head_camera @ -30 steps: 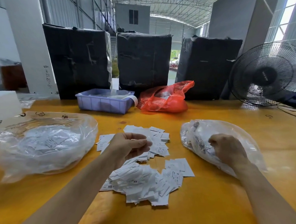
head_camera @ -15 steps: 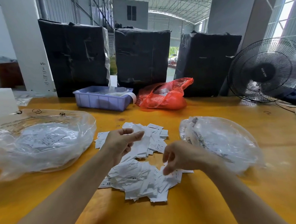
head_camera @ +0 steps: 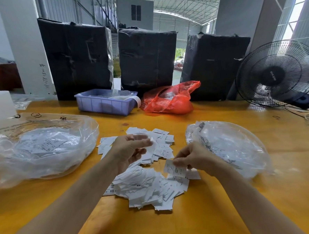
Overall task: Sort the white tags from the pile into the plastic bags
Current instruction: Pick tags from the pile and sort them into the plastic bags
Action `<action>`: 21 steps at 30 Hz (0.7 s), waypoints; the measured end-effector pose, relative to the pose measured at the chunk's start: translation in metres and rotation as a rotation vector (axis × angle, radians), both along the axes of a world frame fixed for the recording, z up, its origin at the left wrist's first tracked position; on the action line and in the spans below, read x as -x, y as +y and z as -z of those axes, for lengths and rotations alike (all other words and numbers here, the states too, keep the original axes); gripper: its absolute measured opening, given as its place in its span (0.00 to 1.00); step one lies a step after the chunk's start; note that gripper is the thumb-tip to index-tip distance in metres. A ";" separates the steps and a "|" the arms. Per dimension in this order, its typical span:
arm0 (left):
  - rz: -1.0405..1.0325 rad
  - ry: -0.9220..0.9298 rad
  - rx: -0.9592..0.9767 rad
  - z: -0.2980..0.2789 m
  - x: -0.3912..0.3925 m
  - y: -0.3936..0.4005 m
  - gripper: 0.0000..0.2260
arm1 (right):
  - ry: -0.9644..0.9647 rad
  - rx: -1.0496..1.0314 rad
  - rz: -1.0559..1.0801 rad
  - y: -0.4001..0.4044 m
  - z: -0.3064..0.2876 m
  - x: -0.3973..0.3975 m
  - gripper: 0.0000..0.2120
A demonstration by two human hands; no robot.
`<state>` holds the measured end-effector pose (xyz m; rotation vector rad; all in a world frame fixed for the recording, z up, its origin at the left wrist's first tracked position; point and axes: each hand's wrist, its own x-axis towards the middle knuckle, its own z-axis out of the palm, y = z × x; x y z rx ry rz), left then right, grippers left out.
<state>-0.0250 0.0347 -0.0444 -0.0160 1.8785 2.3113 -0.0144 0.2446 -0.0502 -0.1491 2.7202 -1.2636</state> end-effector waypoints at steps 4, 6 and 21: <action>-0.029 -0.021 -0.032 0.001 0.000 0.001 0.13 | 0.008 0.204 0.041 0.004 -0.001 0.002 0.03; -0.037 -0.046 -0.083 0.001 -0.001 0.002 0.14 | -0.002 0.323 0.035 0.001 -0.002 0.001 0.04; -0.061 -0.049 -0.229 0.003 -0.009 0.021 0.13 | 0.167 0.772 0.071 -0.044 -0.007 -0.015 0.04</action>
